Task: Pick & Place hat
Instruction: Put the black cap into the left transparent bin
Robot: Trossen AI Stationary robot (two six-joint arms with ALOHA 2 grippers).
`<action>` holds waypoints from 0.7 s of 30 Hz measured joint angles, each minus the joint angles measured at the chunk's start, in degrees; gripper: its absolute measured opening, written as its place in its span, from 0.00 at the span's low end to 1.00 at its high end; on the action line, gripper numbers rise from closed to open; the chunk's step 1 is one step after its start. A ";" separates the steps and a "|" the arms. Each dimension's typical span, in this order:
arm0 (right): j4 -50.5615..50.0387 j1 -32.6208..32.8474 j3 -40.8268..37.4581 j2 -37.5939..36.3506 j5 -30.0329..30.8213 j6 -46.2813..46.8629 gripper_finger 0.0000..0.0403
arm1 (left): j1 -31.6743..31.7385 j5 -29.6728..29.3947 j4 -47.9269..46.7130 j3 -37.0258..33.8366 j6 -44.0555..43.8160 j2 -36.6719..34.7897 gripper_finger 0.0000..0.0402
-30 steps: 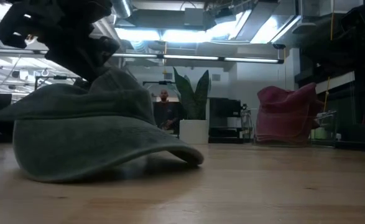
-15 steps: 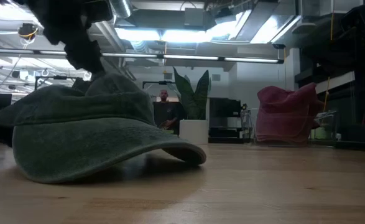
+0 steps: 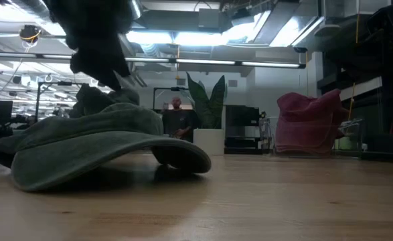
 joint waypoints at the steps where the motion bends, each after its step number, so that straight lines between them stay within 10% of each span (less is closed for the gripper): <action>1: 0.00 0.01 0.02 0.00 0.00 0.02 0.04 | 0.54 0.02 0.05 0.13 -1.24 1.17 0.61; 21: 0.00 0.01 0.02 -0.01 0.02 0.01 0.04 | 5.68 11.63 -3.52 0.19 -1.28 7.74 0.61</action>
